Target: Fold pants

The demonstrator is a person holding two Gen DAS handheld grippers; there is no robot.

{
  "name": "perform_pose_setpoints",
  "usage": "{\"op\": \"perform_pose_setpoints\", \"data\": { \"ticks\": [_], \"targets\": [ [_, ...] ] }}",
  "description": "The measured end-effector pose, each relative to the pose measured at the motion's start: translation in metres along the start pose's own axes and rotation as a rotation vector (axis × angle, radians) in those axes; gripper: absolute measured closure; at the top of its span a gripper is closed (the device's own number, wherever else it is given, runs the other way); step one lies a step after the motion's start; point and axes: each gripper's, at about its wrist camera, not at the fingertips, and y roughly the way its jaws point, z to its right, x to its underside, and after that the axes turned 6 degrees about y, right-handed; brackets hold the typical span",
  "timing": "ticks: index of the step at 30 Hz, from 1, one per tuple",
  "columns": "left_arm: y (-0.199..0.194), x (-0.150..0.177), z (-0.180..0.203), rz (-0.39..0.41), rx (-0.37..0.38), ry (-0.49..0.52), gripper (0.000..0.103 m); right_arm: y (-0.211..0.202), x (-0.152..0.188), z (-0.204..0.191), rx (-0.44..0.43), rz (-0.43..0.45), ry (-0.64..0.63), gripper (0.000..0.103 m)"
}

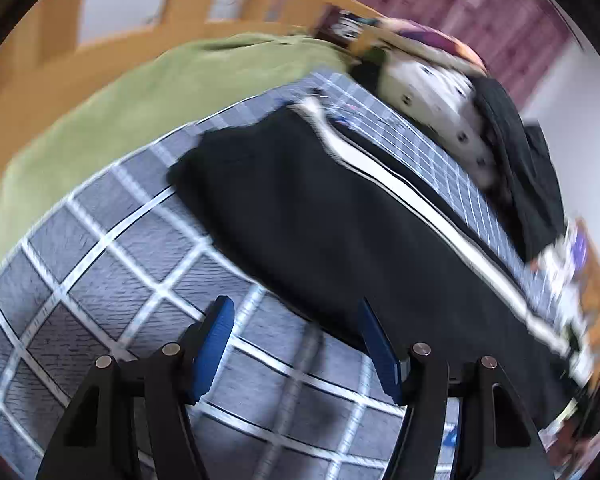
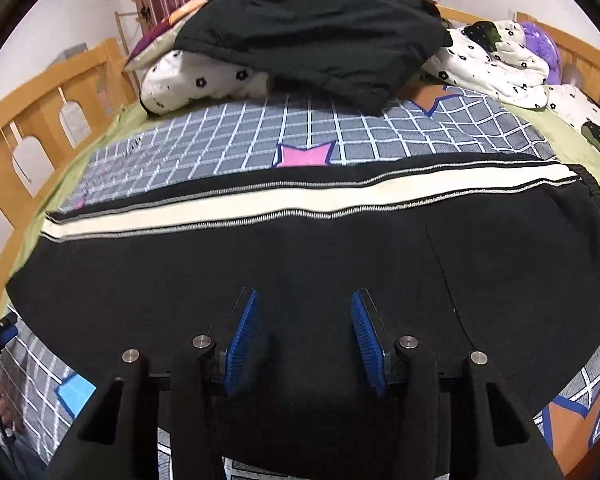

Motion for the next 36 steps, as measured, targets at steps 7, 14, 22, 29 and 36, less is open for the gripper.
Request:
{"op": "perform_pose_setpoints", "data": {
  "ticks": [7, 14, 22, 29, 36],
  "targets": [
    [0.031, -0.038, -0.025, 0.028, -0.012, -0.078, 0.043, 0.004, -0.001, -0.011, 0.014, 0.021, -0.012, 0.055],
    [0.041, -0.062, -0.027, 0.046, -0.125, -0.120, 0.078, 0.006, -0.001, -0.011, 0.060, 0.027, -0.053, 0.055],
    [-0.003, -0.071, 0.133, 0.257, -0.430, 0.368, 0.088, -0.025, 0.014, 0.021, 0.116, 0.105, -0.137, 0.055],
    [-0.012, -0.009, 0.338, 0.267, -0.140, 0.722, 0.089, -0.064, 0.008, 0.095, 0.192, 0.188, 0.005, 0.055],
    [0.057, 0.135, 0.448, 0.001, 0.053, 0.886, 0.089, -0.108, 0.007, 0.166, 0.209, 0.282, 0.166, 0.055]
  ]
}}
